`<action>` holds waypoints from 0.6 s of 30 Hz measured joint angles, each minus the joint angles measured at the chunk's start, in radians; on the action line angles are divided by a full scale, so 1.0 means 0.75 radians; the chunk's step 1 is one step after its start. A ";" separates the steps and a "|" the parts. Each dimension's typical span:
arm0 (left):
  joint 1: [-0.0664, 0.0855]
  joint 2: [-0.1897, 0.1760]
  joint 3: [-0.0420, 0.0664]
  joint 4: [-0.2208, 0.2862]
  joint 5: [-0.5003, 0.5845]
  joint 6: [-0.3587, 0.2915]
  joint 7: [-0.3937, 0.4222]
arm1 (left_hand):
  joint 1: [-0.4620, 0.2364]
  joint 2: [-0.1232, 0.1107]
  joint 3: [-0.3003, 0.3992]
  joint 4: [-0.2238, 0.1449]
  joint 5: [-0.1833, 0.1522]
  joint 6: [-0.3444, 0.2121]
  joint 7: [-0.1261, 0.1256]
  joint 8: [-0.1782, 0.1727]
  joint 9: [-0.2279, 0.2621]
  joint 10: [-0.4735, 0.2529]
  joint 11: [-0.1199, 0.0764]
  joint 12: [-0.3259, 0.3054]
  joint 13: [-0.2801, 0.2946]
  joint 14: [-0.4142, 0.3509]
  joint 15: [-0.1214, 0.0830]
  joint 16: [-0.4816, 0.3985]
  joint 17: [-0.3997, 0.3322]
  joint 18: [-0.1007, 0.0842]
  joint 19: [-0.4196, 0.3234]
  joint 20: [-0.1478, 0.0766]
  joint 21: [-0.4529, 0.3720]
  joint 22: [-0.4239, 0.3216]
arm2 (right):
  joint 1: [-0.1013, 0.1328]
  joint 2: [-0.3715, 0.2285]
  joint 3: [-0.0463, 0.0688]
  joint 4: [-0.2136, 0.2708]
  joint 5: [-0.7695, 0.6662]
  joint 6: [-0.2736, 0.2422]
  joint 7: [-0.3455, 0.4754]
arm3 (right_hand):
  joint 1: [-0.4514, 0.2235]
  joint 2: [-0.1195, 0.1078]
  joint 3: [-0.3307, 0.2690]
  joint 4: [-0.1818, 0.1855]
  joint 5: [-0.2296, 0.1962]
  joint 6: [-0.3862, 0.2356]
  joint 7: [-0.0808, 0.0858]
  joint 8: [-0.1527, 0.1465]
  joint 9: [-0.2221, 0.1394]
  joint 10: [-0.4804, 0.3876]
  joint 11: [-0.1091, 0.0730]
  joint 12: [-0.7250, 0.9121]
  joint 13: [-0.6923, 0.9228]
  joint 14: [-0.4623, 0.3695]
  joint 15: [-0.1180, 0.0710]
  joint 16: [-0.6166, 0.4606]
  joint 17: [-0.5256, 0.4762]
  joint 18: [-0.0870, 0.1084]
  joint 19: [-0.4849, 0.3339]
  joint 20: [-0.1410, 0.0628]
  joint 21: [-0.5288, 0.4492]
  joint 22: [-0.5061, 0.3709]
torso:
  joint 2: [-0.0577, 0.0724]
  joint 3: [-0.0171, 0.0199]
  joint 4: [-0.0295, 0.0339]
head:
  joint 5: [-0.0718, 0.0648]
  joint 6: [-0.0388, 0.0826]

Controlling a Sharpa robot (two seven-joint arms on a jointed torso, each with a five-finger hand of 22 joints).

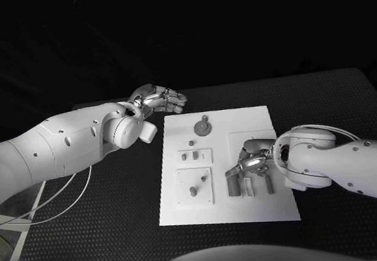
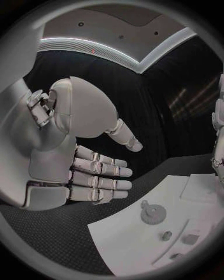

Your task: Assemble the parts on the task board

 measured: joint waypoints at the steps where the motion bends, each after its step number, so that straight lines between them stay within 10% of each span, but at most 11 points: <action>1: 0.000 0.000 0.000 0.000 0.000 0.000 0.000 | 0.000 0.000 0.000 0.000 0.000 0.000 0.000 0.000 0.000 0.000 0.000 0.000 0.000 0.000 0.000 0.000 0.000 0.000 0.000 0.000 0.000 0.000 | -0.001 0.003 0.000 -0.003 -0.008 0.004 -0.004 | -0.001 -0.001 0.003 0.003 0.000 0.008 0.000 0.007 0.004 0.002 -0.002 0.001 0.002 0.002 -0.002 0.000 0.002 0.000 0.000 0.000 0.000 0.000 | 0.000 -0.0003 0.0001 | 0.000 0.000; 18: 0.000 0.000 0.000 0.001 0.000 0.005 -0.004 | 0.000 0.000 0.000 0.000 0.000 0.000 0.000 0.000 0.000 0.000 0.000 0.000 -0.001 0.000 0.000 0.000 0.001 0.000 0.000 0.000 0.000 -0.001 | -0.023 0.060 -0.005 -0.061 -0.125 0.027 -0.046 | 0.026 0.026 -0.018 -0.010 0.000 0.033 -0.010 0.019 0.004 0.016 -0.017 0.019 0.017 0.018 -0.004 0.006 0.003 0.000 0.005 -0.005 0.011 0.000 | 0.001 0.0001 -0.0003 | 0.001 -0.006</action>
